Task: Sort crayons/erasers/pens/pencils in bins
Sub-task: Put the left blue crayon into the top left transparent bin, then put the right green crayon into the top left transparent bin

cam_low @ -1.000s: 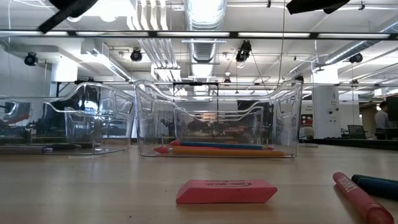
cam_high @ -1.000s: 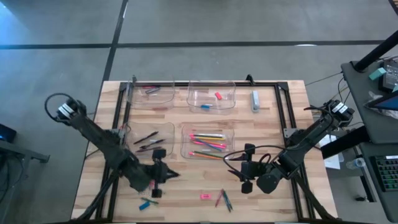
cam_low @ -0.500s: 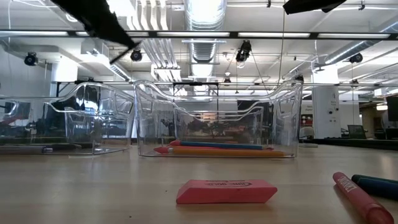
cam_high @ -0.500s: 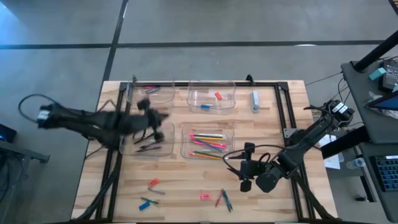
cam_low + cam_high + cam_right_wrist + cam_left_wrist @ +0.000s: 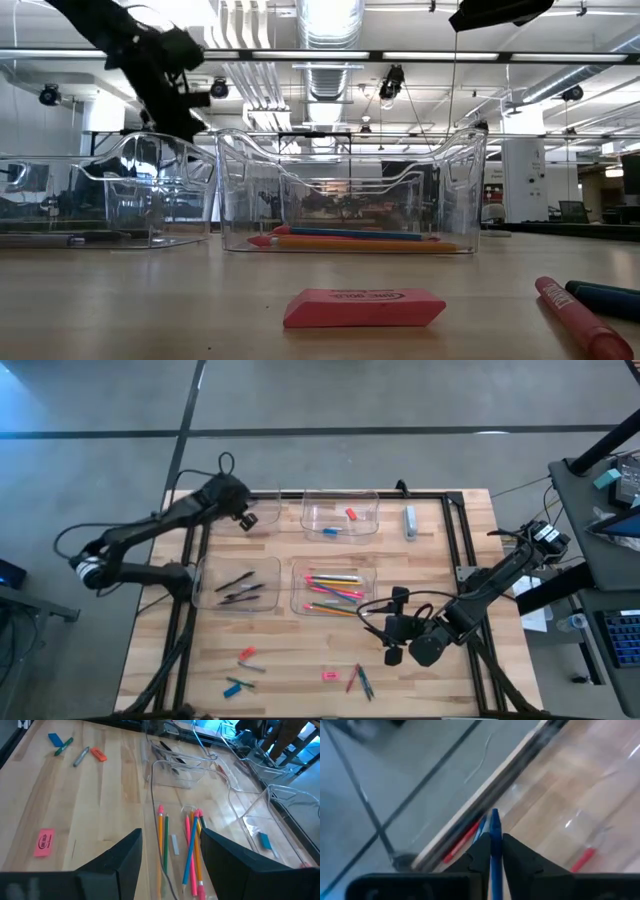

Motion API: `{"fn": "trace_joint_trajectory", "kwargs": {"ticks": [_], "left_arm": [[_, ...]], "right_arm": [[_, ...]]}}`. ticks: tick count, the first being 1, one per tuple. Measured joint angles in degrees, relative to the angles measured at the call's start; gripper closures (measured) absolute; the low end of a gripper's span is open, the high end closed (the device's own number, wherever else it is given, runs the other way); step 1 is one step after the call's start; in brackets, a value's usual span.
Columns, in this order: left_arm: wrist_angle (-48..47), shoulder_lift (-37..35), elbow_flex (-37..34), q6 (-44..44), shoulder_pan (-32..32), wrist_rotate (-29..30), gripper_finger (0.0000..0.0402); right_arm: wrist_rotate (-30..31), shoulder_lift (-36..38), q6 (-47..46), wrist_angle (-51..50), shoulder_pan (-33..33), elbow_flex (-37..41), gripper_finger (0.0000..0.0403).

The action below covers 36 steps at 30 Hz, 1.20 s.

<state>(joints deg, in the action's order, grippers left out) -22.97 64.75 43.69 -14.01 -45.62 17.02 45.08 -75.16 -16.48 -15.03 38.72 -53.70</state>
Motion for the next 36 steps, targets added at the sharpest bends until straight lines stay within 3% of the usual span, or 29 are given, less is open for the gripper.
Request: {"fn": "trace_joint_trajectory", "kwargs": {"ticks": [5, 10, 14, 20, 23, 25, 29, 32, 36], "left_arm": [[0.0, 3.5, 0.5, 0.0, -1.2, 0.4, 0.0308], [-0.6, 2.5, 3.0, 4.1, 0.0, 1.5, 0.0251], [3.3, -4.3, 3.8, 8.0, 3.0, -9.8, 0.0237], [20.1, -18.4, -2.9, 17.4, 16.6, -20.4, 0.0236], [32.5, -23.1, -10.0, 19.6, 27.7, -20.9, 0.0236], [36.4, -24.9, -13.6, 19.7, 36.0, -14.8, 0.0236], [37.3, -24.4, -16.6, 17.7, 52.8, 6.3, 0.0235], [39.1, -20.5, -16.9, 16.3, 64.3, 18.5, 0.0235], [47.9, -13.1, -16.7, 12.5, 75.0, 29.5, 0.0235]], "right_arm": [[0.0, 0.0, 0.0, -0.1, 0.0, 0.2, 0.0213], [0.0, 0.0, -0.2, 0.0, 0.0, 0.3, 0.0213], [-0.9, 0.0, -1.7, 0.4, 0.0, 0.0, 0.0213], [-12.0, -0.2, -3.1, 2.7, 0.8, -1.0, 0.0213], [-16.8, -1.7, -5.1, 3.7, 1.5, -0.9, 0.0213], [-19.0, -3.0, -7.4, 3.6, 2.3, -0.9, 0.0213], [-19.8, -6.8, -12.9, 3.4, 4.2, -0.9, 0.0213], [-20.0, -10.5, -17.1, 3.4, 5.5, -1.3, 0.0213], [-19.9, -15.5, -23.4, 3.4, 6.5, -2.6, 0.0213]]}}
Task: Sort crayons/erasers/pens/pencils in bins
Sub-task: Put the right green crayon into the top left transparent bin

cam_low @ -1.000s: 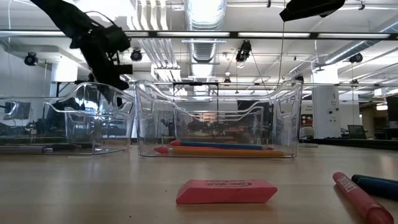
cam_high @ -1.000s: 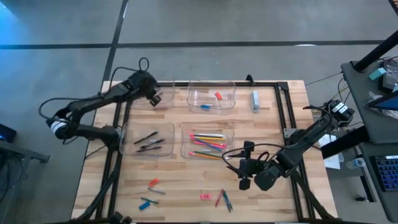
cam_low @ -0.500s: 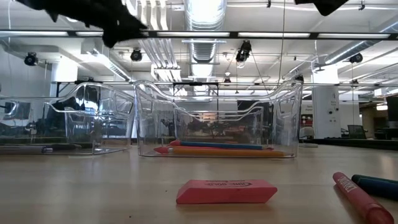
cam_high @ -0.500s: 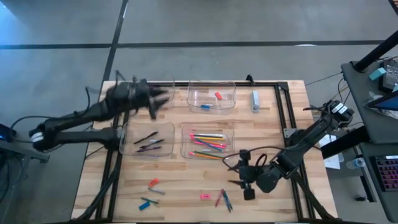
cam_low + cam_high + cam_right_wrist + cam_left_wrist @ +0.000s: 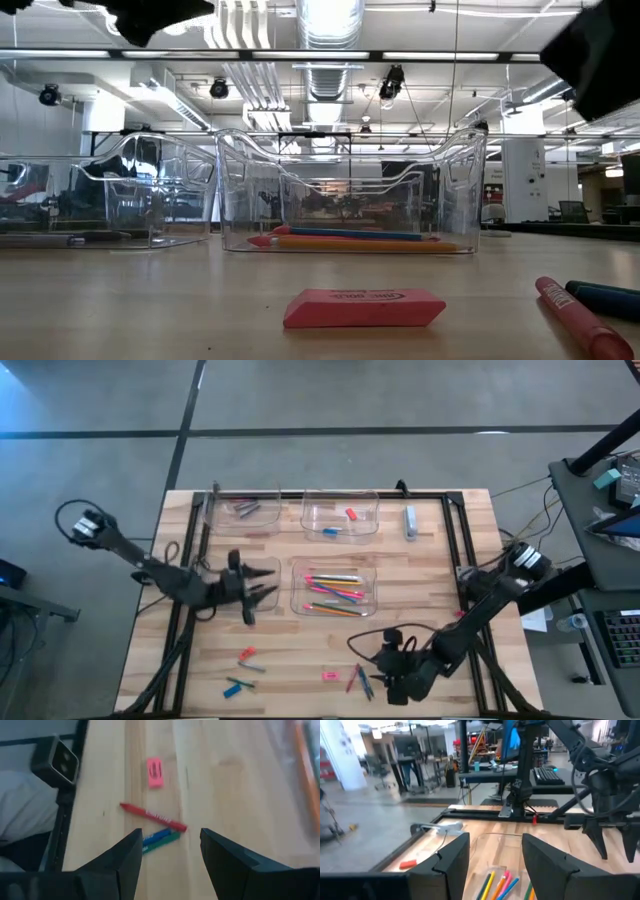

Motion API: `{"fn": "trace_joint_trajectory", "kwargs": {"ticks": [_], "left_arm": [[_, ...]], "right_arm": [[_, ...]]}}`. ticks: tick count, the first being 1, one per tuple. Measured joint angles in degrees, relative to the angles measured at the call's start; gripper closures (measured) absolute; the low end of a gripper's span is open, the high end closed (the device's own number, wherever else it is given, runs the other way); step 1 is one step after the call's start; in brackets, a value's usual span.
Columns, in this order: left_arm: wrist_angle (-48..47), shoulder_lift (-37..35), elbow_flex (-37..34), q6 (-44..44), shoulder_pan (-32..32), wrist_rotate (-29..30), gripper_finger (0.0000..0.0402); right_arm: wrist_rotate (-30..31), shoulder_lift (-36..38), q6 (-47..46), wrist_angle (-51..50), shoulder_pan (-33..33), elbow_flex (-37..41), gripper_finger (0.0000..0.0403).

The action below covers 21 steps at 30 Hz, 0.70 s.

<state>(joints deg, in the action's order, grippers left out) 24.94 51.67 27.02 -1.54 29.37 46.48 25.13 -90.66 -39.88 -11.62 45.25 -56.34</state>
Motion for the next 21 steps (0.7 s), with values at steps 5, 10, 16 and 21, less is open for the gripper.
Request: {"fn": "trace_joint_trajectory", "kwargs": {"ticks": [5, 10, 16, 21], "left_arm": [[12.5, 8.8, 1.9, -8.0, 4.7, 4.2, 0.0235], [12.1, 13.2, 4.9, -8.0, 7.0, 4.2, 0.0235], [12.1, 15.5, 6.2, -7.8, 11.5, 4.1, 0.0235], [12.1, 15.0, 6.7, -7.8, 15.8, 5.1, 0.0235]], "right_arm": [[-0.1, -6.3, -6.7, -0.2, 0.5, -2.9, 0.0213], [-0.1, -12.3, -10.3, -1.0, 1.0, -8.2, 0.0213], [0.4, -18.8, -18.3, -15.3, 2.2, -18.6, 0.0213], [2.3, -22.4, -26.9, -28.1, 3.5, -26.3, 0.0213]]}}
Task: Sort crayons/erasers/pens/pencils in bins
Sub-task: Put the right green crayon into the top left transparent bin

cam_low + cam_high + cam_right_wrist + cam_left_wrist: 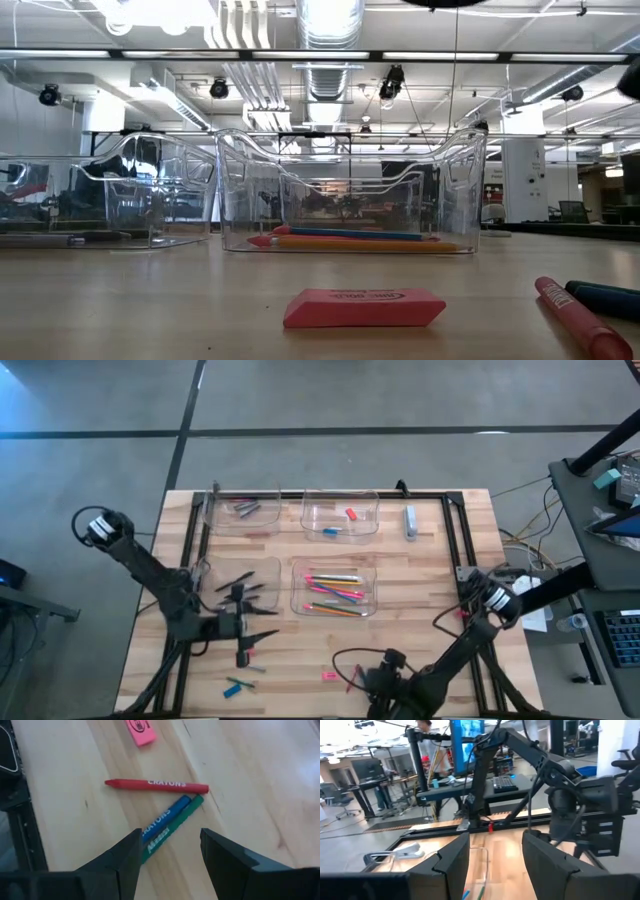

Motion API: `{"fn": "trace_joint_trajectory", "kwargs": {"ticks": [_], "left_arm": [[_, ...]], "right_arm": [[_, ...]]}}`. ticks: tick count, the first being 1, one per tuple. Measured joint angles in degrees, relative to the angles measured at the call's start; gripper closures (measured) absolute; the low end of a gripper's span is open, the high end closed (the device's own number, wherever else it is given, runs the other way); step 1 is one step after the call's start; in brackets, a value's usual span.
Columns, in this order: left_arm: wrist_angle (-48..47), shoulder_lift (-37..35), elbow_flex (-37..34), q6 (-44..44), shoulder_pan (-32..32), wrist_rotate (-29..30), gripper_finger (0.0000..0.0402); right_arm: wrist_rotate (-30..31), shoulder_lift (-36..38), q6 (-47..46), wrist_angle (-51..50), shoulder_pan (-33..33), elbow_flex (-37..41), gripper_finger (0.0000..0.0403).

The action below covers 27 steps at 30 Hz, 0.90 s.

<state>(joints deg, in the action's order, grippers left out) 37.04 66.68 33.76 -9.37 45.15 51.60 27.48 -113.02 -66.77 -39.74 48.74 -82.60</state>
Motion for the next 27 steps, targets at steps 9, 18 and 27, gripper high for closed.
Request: {"fn": "trace_joint_trajectory", "kwargs": {"ticks": [9, 18, 27], "left_arm": [[0.0, -0.4, 0.0, -0.3, 1.2, 2.8, 0.0235], [0.0, -0.4, -0.1, -0.2, 1.2, 3.4, 0.0235], [0.0, -0.4, -0.2, 0.0, 1.2, 3.4, 0.0235]], "right_arm": [[0.1, -2.5, -11.4, -2.0, 0.4, -0.5, 0.0213], [0.0, -2.2, -16.6, -1.5, 0.4, 2.4, 0.0213], [-1.0, -1.8, -17.5, -3.0, 0.5, 5.3, 0.0245]]}}
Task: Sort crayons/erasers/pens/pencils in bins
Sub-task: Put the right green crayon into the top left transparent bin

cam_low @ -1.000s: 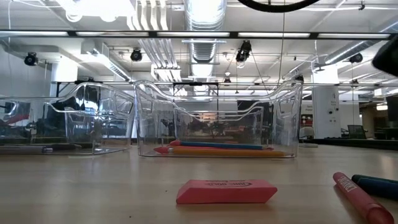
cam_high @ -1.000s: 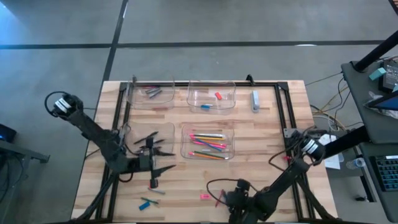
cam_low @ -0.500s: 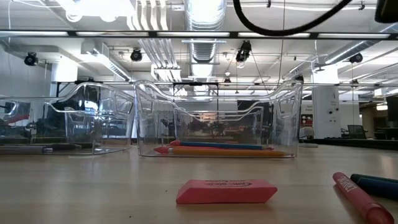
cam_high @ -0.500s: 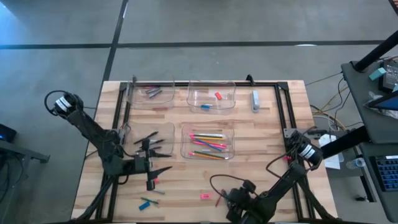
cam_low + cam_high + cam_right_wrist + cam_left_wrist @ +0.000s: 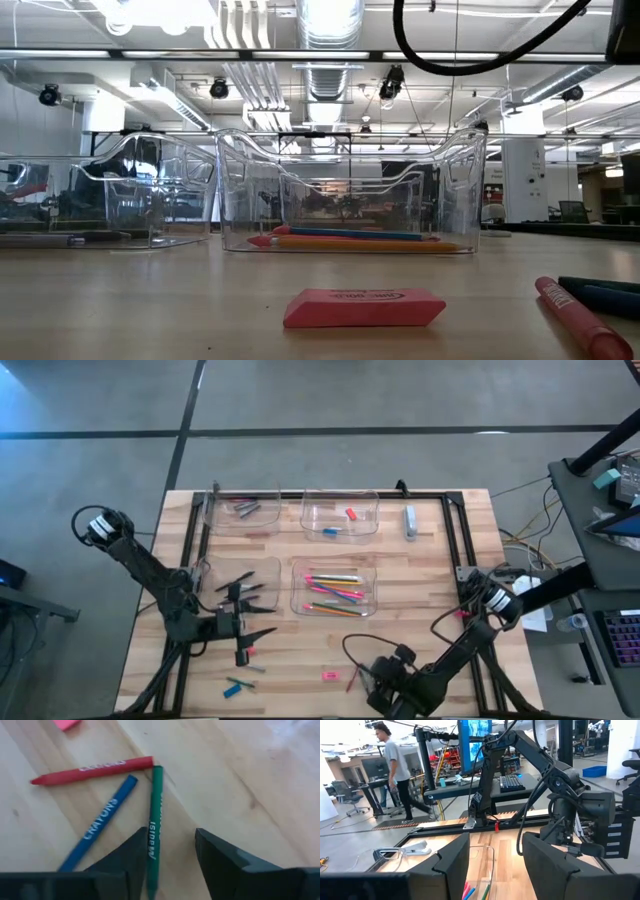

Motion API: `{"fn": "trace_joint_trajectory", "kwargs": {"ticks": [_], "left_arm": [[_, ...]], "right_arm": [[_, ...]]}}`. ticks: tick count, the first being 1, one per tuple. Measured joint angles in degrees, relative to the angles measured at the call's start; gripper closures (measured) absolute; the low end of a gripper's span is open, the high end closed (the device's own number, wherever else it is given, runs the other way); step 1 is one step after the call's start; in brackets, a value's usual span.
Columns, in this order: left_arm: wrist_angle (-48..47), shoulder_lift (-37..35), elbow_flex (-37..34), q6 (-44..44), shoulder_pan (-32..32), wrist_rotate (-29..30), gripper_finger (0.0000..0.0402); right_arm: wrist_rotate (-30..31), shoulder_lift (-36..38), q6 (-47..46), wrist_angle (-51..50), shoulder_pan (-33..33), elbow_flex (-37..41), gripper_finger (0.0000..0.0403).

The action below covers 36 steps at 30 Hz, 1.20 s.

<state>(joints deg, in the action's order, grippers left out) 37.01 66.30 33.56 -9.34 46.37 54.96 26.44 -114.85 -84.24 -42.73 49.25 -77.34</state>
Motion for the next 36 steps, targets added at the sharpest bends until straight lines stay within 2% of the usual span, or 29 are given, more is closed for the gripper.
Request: {"fn": "trace_joint_trajectory", "kwargs": {"ticks": [13, 18, 25, 29, 34, 36], "left_arm": [[0.0, 0.0, -0.2, 0.1, 0.0, 0.0, 0.0235], [0.0, 0.1, -0.2, 0.2, 0.0, 0.0, 0.0235], [-0.3, 0.1, -0.4, 2.8, 0.0, -0.3, 0.0235], [-0.1, 1.1, -0.6, 4.5, -0.2, -2.5, 0.0235], [1.7, 4.5, -0.6, 6.2, -1.6, -3.2, 0.0235], [2.1, 6.0, -0.5, 7.5, -3.0, -5.4, 0.0235]], "right_arm": [[-2.0, 1.2, 1.9, -9.1, 0.0, 0.3, 0.0381], [-1.1, 4.9, 1.9, -11.4, 0.7, 1.0, 0.0387], [7.0, 10.0, 2.7, -11.8, 1.8, 0.9, 0.0388], [15.3, 12.5, 4.5, -11.0, 2.4, 0.9, 0.0388], [23.8, 15.2, 11.4, -6.0, 2.3, 1.8, 0.0389], [25.9, 16.2, 15.2, -2.9, 2.1, 2.3, 0.0389]]}}
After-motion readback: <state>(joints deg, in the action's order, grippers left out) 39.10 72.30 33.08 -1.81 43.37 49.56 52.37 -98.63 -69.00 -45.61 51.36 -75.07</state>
